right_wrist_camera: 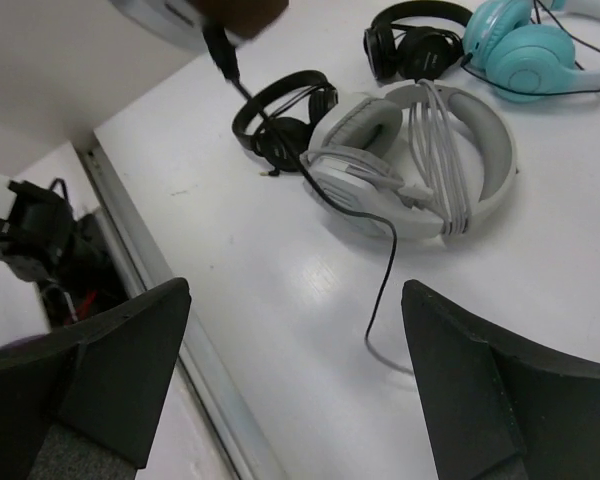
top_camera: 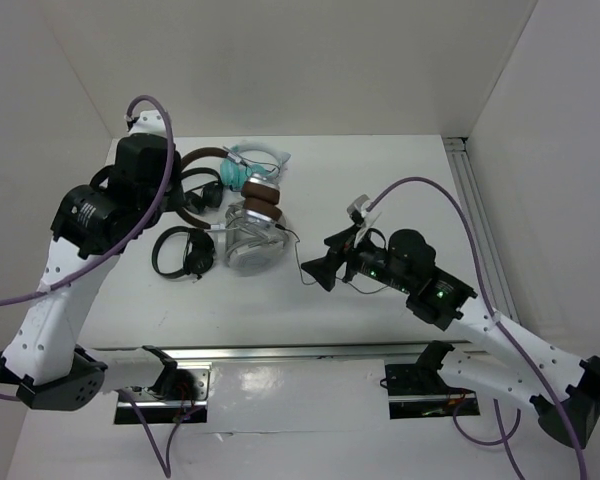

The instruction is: Wrap the headphones

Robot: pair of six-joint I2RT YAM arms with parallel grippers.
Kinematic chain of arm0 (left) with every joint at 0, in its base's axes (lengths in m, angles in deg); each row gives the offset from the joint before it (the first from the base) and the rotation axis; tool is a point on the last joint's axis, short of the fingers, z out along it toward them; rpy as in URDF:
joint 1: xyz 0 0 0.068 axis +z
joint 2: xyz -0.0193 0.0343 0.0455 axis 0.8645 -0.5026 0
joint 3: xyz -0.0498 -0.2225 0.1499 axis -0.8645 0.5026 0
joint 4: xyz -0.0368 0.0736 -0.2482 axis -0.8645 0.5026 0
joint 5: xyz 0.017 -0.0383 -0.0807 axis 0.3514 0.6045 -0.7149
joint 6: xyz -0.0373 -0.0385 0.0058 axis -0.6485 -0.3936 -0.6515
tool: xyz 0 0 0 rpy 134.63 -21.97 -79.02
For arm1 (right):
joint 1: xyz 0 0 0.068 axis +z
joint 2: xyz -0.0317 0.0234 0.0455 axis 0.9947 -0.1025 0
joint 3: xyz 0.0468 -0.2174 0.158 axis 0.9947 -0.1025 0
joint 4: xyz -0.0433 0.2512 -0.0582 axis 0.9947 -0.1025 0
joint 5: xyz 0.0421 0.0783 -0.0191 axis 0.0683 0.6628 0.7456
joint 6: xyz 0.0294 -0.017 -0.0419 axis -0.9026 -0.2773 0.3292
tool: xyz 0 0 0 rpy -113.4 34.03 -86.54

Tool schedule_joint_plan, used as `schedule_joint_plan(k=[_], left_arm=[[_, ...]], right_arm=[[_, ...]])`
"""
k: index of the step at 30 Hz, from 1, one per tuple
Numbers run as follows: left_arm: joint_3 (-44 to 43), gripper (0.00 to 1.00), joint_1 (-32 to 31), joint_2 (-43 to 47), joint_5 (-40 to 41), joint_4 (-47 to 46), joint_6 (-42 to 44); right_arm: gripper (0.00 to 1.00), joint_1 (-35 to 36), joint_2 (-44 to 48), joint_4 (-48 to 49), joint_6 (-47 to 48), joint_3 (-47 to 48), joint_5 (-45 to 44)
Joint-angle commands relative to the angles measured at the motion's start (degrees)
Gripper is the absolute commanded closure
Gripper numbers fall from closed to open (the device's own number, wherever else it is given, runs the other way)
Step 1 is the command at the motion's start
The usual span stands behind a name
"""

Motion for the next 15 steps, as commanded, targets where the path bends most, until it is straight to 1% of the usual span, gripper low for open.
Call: schedule_joint_plan(k=[1,4,5,6,7,11,12,15], left_arm=[[-1.84,1.00,0.43,2.09,2.47,-3.80,-0.50],[-1.84,1.00,0.43,0.96,0.53,-3.80,-0.50],[-1.84,1.00,0.43,0.95,-1.21,-3.80,-0.50],[-1.84,1.00,0.43,0.34,-1.84,-3.80,-0.50],[-1.84,1.00,0.43,0.34,-2.45,-3.80,-0.50],[-3.07,1.00,1.31,-0.89,-6.66,-2.48,-0.50],[-3.07,1.00,2.88,-0.89,-8.59,-2.48,-0.50],[-3.07,1.00,4.56,-0.89,-10.80,-2.48,-0.50]], right_arm=[[0.07,-0.21,-0.82,8.80,8.63,-0.70,1.95],[0.07,-0.21,-0.31,11.96,10.66,-3.25,-2.98],[0.07,-0.21,-0.30,12.93,10.66,-4.56,-3.69],[0.09,-0.21,-0.30,13.55,11.27,-4.57,-4.65],[0.15,-0.21,-0.30,14.60,11.28,-5.10,-4.66],[0.20,-0.21,-1.89,19.17,11.80,-6.67,-8.61],[0.23,-0.21,-2.93,20.14,11.81,-7.21,-9.84],[0.33,-0.21,-7.58,23.48,12.86,-7.74,-11.17]])
